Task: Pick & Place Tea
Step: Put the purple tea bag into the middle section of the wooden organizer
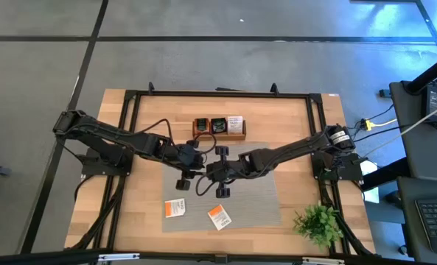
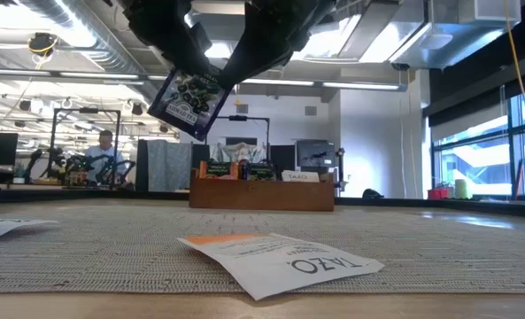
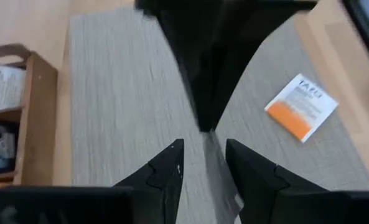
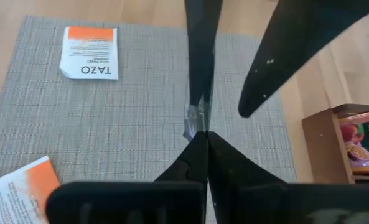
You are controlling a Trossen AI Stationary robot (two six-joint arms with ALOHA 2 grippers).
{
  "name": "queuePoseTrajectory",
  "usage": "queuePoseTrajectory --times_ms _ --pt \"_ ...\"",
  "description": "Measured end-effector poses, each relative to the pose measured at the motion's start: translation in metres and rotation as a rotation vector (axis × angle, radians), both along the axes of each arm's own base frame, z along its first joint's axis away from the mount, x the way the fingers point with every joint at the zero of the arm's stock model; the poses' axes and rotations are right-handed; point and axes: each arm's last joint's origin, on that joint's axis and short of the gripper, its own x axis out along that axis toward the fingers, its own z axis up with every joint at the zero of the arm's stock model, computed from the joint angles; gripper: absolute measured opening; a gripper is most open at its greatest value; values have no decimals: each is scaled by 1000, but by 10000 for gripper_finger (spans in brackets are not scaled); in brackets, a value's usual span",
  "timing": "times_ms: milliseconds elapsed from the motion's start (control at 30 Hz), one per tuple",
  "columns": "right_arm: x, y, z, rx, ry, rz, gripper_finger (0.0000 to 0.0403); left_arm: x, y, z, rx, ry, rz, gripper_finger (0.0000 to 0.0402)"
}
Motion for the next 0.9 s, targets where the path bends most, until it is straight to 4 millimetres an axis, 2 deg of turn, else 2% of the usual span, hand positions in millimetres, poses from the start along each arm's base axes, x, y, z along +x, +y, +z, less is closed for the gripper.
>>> queuePoseTrajectory --times_ms 200,533,800,900 --pt "1 0 1 7 -7 5 5 2 -1 -1 -15 -6 -12 100" --pt "1 0 1 8 -13 6 5 4 -1 -4 -9 6 -19 9" --pt "-1 0 1 -38 8 47 7 4 -1 -3 9 1 -36 3" --pt "-7 -2 8 -56 24 55 13 3 0 1 18 -30 -34 3"
